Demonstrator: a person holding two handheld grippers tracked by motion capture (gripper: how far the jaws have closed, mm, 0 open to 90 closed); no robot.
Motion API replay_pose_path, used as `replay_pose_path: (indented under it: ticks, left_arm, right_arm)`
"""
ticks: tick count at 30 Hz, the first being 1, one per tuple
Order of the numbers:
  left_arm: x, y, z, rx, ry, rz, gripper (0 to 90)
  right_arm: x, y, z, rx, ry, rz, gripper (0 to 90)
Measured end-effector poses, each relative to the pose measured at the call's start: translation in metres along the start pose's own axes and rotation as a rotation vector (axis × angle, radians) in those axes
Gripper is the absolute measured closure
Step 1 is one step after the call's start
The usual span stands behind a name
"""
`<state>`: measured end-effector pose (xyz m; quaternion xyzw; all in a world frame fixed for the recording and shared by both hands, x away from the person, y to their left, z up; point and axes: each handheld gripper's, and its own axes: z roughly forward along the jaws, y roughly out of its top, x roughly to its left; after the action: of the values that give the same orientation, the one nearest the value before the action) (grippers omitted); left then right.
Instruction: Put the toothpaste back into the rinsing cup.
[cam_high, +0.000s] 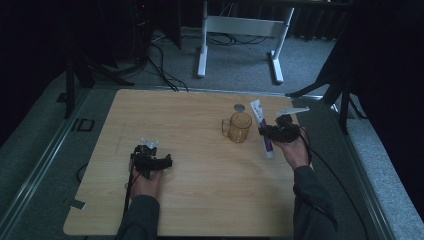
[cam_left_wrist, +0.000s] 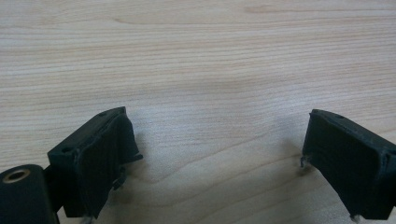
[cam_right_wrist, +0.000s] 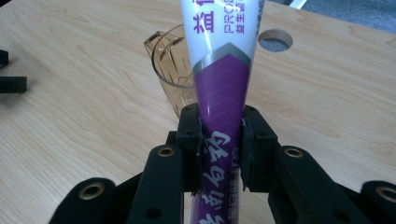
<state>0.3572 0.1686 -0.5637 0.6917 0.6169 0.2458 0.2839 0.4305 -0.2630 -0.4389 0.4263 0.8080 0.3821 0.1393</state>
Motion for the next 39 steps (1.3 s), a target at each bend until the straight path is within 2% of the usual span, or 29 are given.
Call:
replay_pose_path:
  ticks: [12,16,23,30,39]
  left_arm:
    - [0.0,0.0,0.0,0.001,0.0,0.002,7.4]
    - [0.0,0.0,0.0,0.001,0.0,0.002,7.4]
    - [0.0,0.0,0.0,0.002,0.001,0.003,7.4]
    - [0.0,0.0,0.0,0.001,0.001,0.001,7.4]
    - [0.0,0.0,0.0,0.0,0.001,0.001,7.4]
  right_arm:
    - [-0.001,0.011,-0.005,-0.046,-0.003,0.005,73.1]
    - [-0.001,0.015,-0.006,-0.046,-0.024,-0.016,73.1]
    - [0.0,0.022,-0.011,-0.073,-0.034,-0.019,73.1]
    - [0.001,0.028,-0.011,-0.115,-0.017,0.013,73.1]
    - [0.006,0.034,-0.011,-0.165,-0.01,0.023,73.1]
